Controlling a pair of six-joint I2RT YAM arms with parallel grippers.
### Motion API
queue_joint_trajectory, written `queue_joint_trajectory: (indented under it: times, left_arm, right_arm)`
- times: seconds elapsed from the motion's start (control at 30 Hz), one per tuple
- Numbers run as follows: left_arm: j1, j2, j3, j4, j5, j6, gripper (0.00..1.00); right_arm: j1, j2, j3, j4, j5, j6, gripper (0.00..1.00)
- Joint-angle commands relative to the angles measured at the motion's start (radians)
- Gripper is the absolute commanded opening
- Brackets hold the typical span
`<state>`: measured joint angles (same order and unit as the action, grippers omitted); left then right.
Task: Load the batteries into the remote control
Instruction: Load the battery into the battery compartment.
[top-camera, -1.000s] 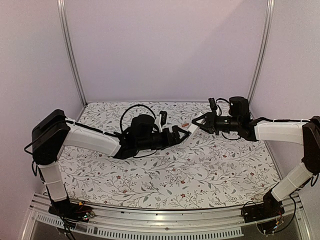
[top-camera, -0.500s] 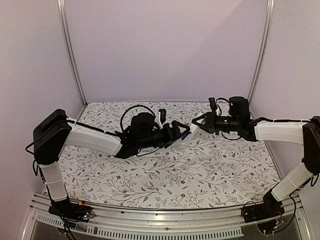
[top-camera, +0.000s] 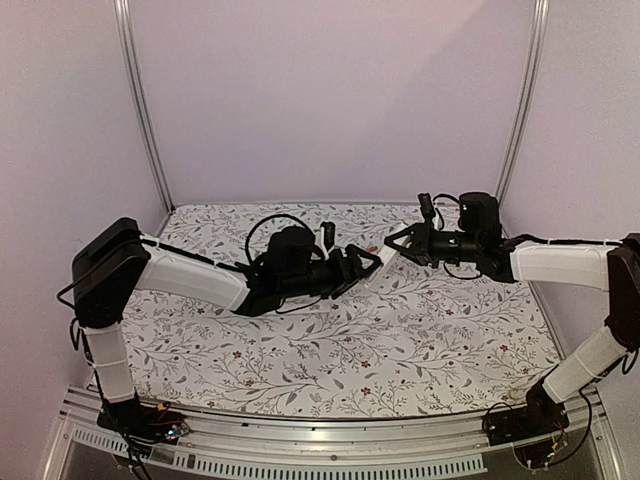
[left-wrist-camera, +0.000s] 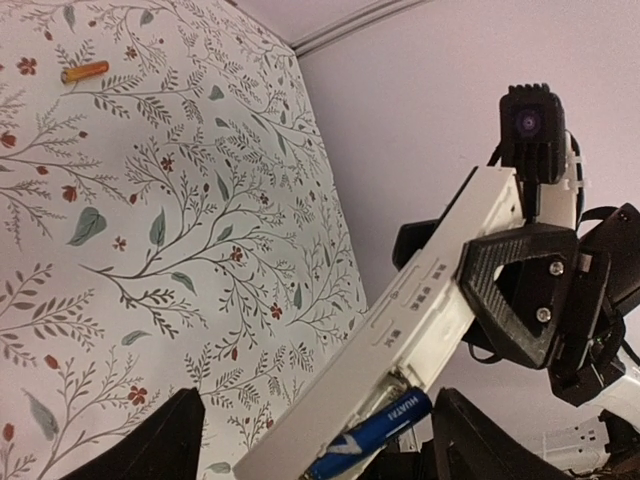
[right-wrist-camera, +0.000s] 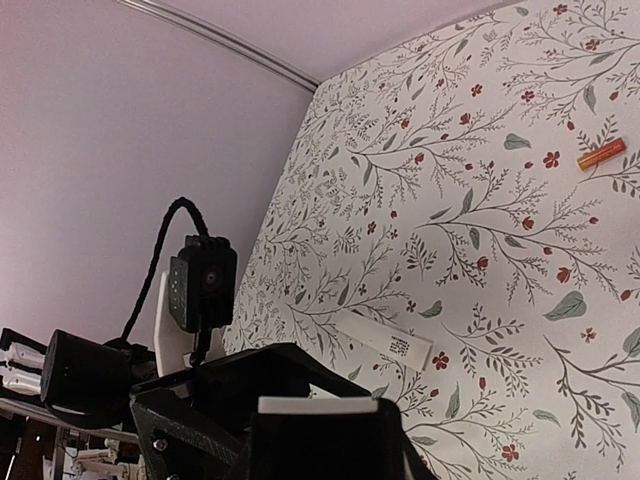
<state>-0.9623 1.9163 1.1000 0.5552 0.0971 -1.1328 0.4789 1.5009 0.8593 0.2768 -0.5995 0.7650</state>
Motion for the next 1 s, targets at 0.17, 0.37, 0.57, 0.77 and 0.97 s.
queue_joint_trajectory:
  times: [0.17, 0.37, 0.57, 0.77, 0.97]
  left_arm:
    - [-0.008, 0.018, 0.022, -0.019, -0.002, -0.014, 0.77]
    - [-0.007, 0.021, 0.039, -0.051, -0.006, -0.013, 0.76]
    - [-0.002, 0.024, 0.022, -0.039, -0.006, -0.034, 0.65]
    - [0.001, 0.017, 0.008, -0.036, -0.015, -0.036, 0.58]
    - [0.002, 0.018, -0.001, -0.033, -0.023, -0.033, 0.55]
  right_arm:
    - [0.013, -0.027, -0.002, -0.001, 0.006, -0.019, 0.00]
    - [0.017, -0.025, 0.001, -0.007, 0.007, -0.026, 0.00]
    - [0.018, -0.034, 0.003, -0.009, 0.009, -0.028, 0.00]
    - [0.017, -0.037, 0.004, -0.008, 0.006, -0.026, 0.00]
    - [0.016, -0.045, 0.008, 0.021, -0.016, -0.006, 0.00]
